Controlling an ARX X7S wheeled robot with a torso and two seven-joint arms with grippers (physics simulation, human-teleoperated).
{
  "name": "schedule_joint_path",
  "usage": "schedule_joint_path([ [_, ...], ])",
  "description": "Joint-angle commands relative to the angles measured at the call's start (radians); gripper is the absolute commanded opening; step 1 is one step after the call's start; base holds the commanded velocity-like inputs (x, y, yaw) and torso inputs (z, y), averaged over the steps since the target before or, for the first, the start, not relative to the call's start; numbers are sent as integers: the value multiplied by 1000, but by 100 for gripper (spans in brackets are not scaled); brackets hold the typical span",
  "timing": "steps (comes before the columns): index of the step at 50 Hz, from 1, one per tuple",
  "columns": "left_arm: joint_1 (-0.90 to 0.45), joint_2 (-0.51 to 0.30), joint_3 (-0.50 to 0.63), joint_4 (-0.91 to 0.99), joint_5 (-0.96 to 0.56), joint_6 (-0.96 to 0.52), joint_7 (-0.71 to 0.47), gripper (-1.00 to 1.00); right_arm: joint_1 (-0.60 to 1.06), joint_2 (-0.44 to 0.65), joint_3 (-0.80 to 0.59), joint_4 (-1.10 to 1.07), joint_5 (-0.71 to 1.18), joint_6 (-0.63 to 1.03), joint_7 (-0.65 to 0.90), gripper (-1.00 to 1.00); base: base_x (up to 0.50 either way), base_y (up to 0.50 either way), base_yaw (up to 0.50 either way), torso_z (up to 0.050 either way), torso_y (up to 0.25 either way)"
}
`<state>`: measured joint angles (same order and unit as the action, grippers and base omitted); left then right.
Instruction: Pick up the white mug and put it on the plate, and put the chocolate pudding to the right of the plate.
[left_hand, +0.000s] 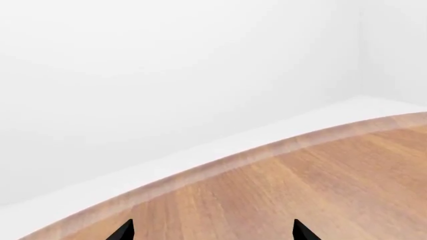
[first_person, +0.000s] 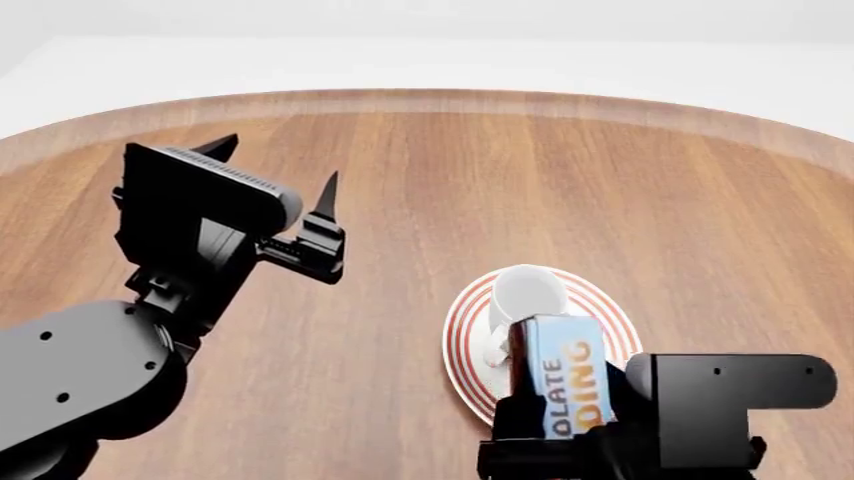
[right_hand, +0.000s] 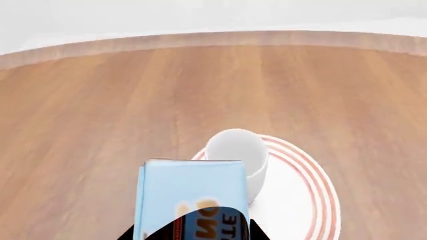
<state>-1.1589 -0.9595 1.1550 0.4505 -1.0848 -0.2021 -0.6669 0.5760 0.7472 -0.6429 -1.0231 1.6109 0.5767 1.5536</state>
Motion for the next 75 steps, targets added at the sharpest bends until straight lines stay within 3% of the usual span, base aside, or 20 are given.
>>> schedule_joint_path([
  [1,-11,-5,-7,11,-9,-10,-3,100,403,318,-281,-24,82,-322,17,-100,0,0,0,0,0],
  [11,-6,-5,-9,10,-7,-6,-2,100,648,533,-328,-24,201,-397,17,-100,0,0,0,0,0],
  [15,0,-2,-8,6,-7,-2,-1,100,809,613,-246,-24,296,-289,17,-100,0,0,0,0,0],
  [22,2,5,-8,-2,-4,0,5,100,968,641,-341,-18,215,-256,15,-100,0,0,0,0,0],
  [27,0,12,-8,-6,-2,-4,7,100,1008,646,-304,30,101,-203,-112,-100,0,0,0,0,0],
  [30,-2,15,-9,-3,-4,-6,7,100,1047,631,-287,55,56,-133,-198,-100,0,0,0,0,0],
  [31,-3,16,-9,-6,-1,-5,10,100,1049,627,-284,48,25,-120,-348,-100,0,0,0,0,0],
  [32,-3,18,-9,-7,-2,-5,10,100,1078,612,-289,73,-17,-22,-322,-100,0,0,0,0,0],
  [37,0,20,-8,-8,0,-4,11,100,1065,606,-291,122,-35,-36,-368,-100,0,0,0,0,0],
  [38,2,20,-8,-6,-3,-3,10,100,1088,580,-293,200,-56,13,-476,-100,0,0,0,0,0],
  [44,7,24,-8,-15,2,0,12,100,1138,517,-313,365,-134,135,-598,-100,0,0,0,0,0],
  [49,6,22,-11,-15,2,0,11,100,1131,476,-320,612,-143,129,-698,-100,0,0,0,0,0],
  [53,7,26,-11,-18,3,-1,10,100,1194,425,-349,737,-206,239,-763,-100,0,0,0,0,2],
  [65,7,25,-14,-18,-3,-4,10,100,1255,352,-412,932,-257,394,-892,-100,0,0,0,0,0],
  [67,7,27,-14,-17,-2,-4,9,100,1282,311,-462,993,-298,458,-1005,-100,0,0,0,0,0],
  [75,9,31,-13,-25,2,-6,12,100,1379,184,-535,1210,-392,538,-1217,-100,0,0,0,0,0],
])
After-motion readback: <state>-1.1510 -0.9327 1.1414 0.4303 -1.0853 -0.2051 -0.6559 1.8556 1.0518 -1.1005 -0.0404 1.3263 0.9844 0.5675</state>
